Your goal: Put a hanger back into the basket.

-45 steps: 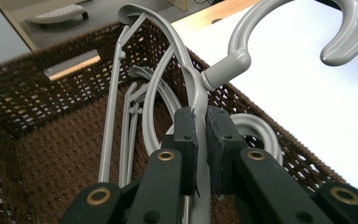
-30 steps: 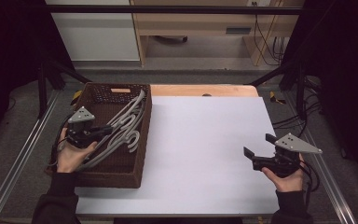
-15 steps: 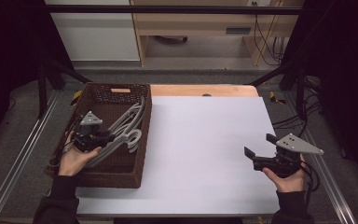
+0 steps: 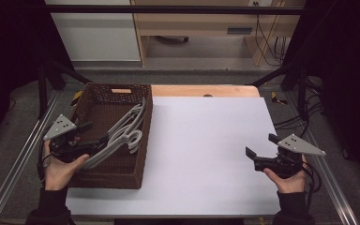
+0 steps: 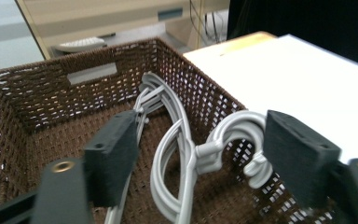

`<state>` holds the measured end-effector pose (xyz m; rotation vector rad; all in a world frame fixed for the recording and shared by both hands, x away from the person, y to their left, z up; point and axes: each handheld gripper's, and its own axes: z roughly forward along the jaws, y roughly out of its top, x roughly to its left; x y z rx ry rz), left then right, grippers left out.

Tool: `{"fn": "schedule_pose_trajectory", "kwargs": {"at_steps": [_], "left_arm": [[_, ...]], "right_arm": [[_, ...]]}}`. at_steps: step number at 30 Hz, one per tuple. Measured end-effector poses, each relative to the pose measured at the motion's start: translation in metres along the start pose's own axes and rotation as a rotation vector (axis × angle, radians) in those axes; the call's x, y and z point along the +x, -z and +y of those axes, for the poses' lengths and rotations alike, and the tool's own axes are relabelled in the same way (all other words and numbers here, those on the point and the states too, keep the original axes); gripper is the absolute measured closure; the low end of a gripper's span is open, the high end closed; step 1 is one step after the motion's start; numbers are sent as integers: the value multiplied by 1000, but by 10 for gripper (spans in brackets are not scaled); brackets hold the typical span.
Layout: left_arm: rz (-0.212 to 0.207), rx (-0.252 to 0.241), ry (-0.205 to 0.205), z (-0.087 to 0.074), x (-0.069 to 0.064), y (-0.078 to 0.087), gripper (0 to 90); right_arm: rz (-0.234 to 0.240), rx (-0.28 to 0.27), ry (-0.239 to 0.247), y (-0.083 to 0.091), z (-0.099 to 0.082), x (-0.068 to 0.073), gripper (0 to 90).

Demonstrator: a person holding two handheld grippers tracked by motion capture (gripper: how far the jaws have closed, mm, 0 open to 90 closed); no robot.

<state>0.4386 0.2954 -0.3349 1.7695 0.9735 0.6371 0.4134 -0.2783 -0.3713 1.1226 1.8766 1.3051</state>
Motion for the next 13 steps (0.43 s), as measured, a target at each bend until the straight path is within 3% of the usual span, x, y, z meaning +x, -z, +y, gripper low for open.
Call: {"fn": "schedule_pose_trajectory", "kwargs": {"at_steps": [7, 13], "left_arm": [[41, -43, 20, -8, -3, 12, 107], [58, -50, 46, -20, -1, 19, 91]], "right_arm": [[-25, -27, -19, 4, 1, -2, 33], [-37, -31, -28, 6, 0, -4, 27]]}}
